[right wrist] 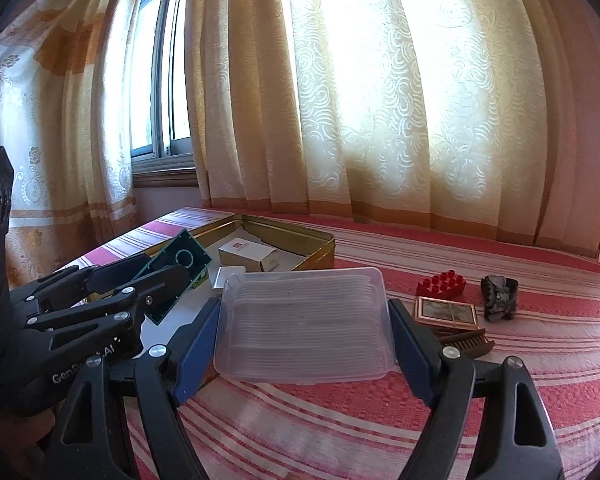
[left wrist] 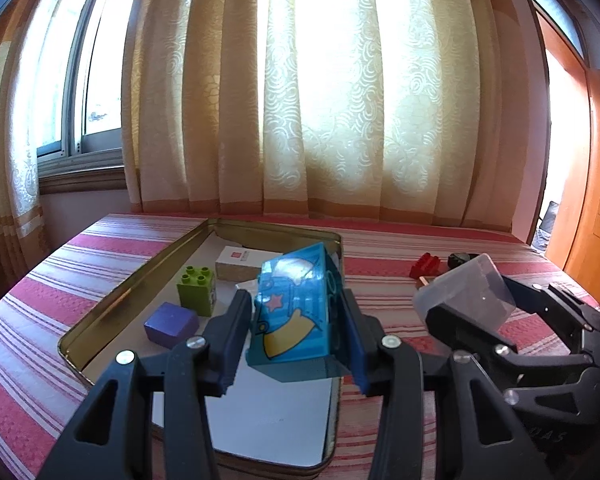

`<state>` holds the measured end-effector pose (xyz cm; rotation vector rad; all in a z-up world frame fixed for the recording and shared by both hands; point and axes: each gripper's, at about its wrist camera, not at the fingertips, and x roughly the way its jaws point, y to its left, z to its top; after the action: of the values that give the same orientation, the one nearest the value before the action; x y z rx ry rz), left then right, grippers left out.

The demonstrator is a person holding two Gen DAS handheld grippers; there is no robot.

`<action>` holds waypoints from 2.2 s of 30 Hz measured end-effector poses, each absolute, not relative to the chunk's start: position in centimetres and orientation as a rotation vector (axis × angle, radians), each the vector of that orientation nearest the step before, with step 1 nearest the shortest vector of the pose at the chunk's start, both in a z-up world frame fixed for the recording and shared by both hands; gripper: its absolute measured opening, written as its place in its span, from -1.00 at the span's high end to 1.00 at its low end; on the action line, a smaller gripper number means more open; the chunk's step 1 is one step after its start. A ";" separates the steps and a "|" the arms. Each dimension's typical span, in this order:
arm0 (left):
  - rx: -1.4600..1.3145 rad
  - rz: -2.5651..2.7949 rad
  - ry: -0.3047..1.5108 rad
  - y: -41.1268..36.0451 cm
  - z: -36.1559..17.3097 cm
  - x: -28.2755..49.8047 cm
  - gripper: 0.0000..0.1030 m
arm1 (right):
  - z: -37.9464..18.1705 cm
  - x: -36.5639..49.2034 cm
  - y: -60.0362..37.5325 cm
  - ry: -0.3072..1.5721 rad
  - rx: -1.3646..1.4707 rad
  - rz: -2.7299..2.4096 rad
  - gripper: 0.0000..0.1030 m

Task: Organize rigid objects
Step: 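Carry the blue brick and clear box over the gold tin tray with both tools, then release the blue brick with the left tool while the right tool releases the clear box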

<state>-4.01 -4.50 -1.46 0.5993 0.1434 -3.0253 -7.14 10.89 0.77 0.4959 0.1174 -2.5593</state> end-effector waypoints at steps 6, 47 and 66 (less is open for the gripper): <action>0.599 -3.007 0.134 -5.0 -1.5 -3.8 0.14 | 0.6 -7.3 11.0 0.104 0.507 -2.552 -0.59; 0.866 -2.771 0.066 -13.2 -2.3 -8.6 0.09 | -1.0 -15.7 -1.1 0.254 0.796 -2.219 -0.59; 0.785 -2.891 0.050 -5.6 -0.5 -8.0 -0.99 | -1.0 -15.5 10.4 0.209 0.810 -2.445 -0.82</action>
<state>-7.99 -5.59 -0.46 0.7852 0.0502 -2.8915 -15.49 10.35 -0.96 0.8100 0.2088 -2.4449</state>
